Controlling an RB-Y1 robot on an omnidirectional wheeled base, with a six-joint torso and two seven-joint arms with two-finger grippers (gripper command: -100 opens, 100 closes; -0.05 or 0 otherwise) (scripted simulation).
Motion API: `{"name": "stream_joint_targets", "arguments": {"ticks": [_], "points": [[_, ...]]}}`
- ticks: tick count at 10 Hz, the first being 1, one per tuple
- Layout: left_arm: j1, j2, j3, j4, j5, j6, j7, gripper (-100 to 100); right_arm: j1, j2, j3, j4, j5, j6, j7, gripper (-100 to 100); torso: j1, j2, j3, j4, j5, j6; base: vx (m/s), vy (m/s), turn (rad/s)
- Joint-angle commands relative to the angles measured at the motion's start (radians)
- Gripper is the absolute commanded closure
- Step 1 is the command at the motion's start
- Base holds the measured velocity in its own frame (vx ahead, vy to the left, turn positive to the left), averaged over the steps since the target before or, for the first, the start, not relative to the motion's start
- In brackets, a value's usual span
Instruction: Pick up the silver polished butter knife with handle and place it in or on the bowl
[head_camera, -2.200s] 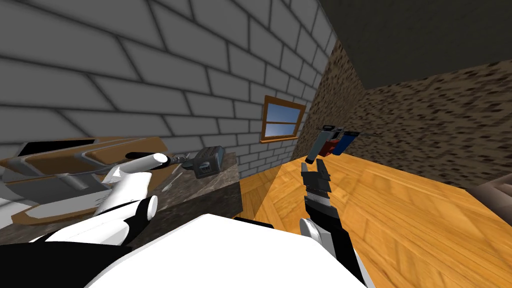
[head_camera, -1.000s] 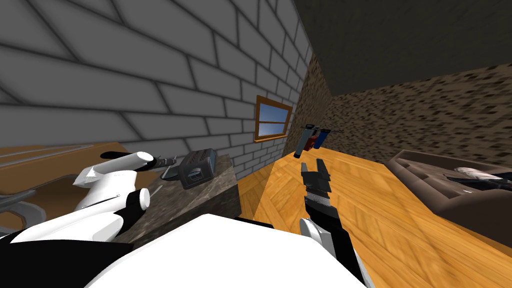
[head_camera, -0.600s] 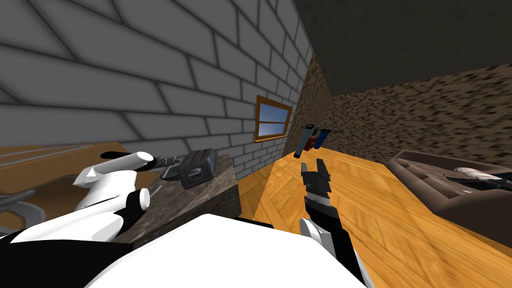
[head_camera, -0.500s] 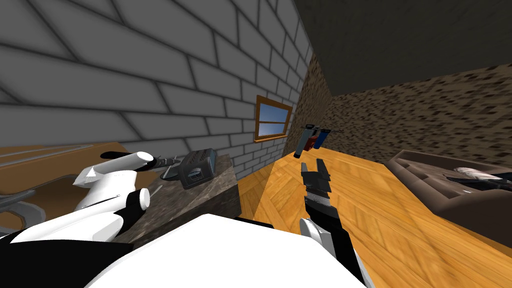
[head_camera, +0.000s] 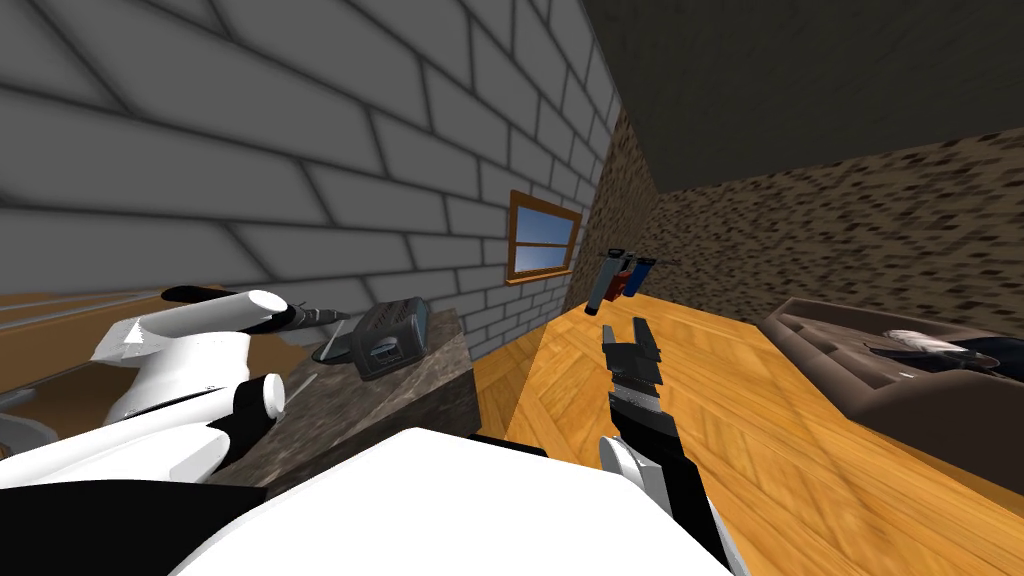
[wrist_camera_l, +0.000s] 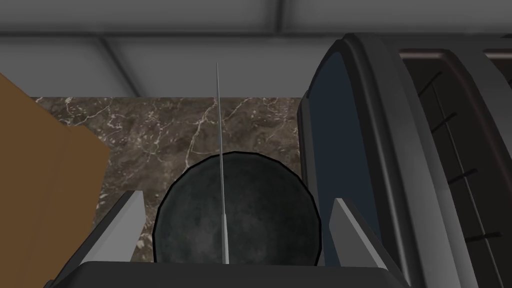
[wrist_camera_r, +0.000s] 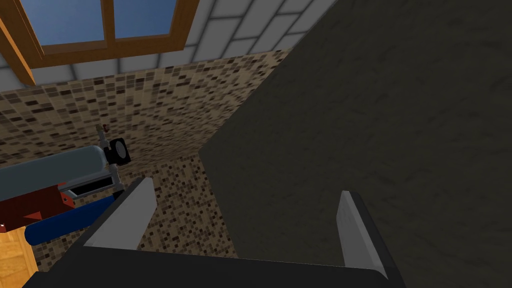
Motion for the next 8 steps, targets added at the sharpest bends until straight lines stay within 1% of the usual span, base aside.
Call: {"name": "stream_joint_targets", "arguments": {"ticks": [1,2,3,8], "points": [[-0.006,0.030,0.003,0.009,0.005,0.024,0.003,-100,0.000,0.000,0.000,0.000,0.000,0.000,0.000,0,0.000,0.000,0.000,0.000,0.000,0.000,0.001,-0.011,-0.031],[-0.005,0.020,0.001,0.004,0.002,0.017,0.005,-100,0.000,0.000,0.000,0.000,0.000,0.000,0.000,0,0.000,0.000,0.000,0.000,0.000,0.000,0.000,0.000,0.000],[-0.006,0.022,0.001,0.006,0.003,0.020,0.005,0,0.000,0.000,0.000,0.000,0.000,0.000,0.000,0,0.001,0.000,0.000,0.000,0.000,0.000,0.000,0.000,0.000],[-0.006,0.022,0.001,0.005,0.003,0.020,0.005,0,0.000,0.000,0.000,0.000,0.000,0.000,0.000,0,0.001,0.000,0.000,0.000,0.001,0.000,0.000,0.000,0.000]]}}
